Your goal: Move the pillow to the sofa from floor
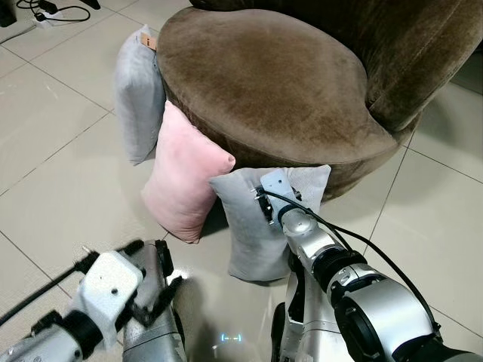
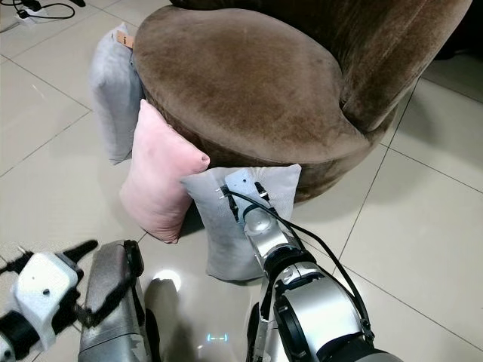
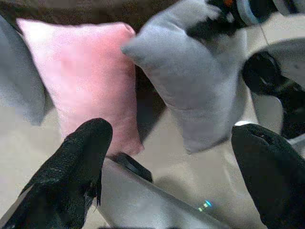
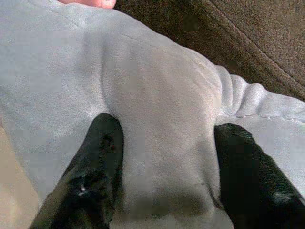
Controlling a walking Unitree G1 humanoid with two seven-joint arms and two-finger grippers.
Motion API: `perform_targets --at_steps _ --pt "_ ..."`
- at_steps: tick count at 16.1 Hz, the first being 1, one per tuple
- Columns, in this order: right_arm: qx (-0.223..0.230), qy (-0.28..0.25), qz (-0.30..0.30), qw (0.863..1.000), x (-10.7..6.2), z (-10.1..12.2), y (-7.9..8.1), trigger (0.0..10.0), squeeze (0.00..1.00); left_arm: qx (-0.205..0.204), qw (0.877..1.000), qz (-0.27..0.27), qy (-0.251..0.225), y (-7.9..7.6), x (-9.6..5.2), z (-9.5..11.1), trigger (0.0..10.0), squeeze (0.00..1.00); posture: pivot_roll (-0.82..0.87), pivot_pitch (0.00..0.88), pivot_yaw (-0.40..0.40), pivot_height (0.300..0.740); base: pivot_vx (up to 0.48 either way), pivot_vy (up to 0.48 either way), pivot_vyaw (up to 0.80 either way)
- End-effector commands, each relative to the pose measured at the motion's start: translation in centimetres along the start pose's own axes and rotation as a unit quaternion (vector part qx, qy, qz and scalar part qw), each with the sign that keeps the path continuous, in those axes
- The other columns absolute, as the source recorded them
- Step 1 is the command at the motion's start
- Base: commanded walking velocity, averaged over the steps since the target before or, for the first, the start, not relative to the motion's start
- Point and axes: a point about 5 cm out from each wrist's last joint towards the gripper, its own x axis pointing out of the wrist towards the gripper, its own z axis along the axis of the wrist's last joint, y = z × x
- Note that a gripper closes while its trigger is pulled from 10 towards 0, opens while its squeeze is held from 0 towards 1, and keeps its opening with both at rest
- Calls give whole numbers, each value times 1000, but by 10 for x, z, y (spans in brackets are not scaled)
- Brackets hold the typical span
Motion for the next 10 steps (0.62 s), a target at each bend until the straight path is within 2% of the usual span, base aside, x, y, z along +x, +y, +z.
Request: perform_targets --at_steps 1,10 --pt "10 26 3 1000 -1 -9 1 0 0 0 1000 -16 1 -5 -2 1 10000 0 92 241 -54 460 0 0 0" --pt "6 29 23 999 -2 -9 11 0 0 -6 1000 -21 2 -11 6 -2 10000 0 110 199 -58 460 0 0 0"
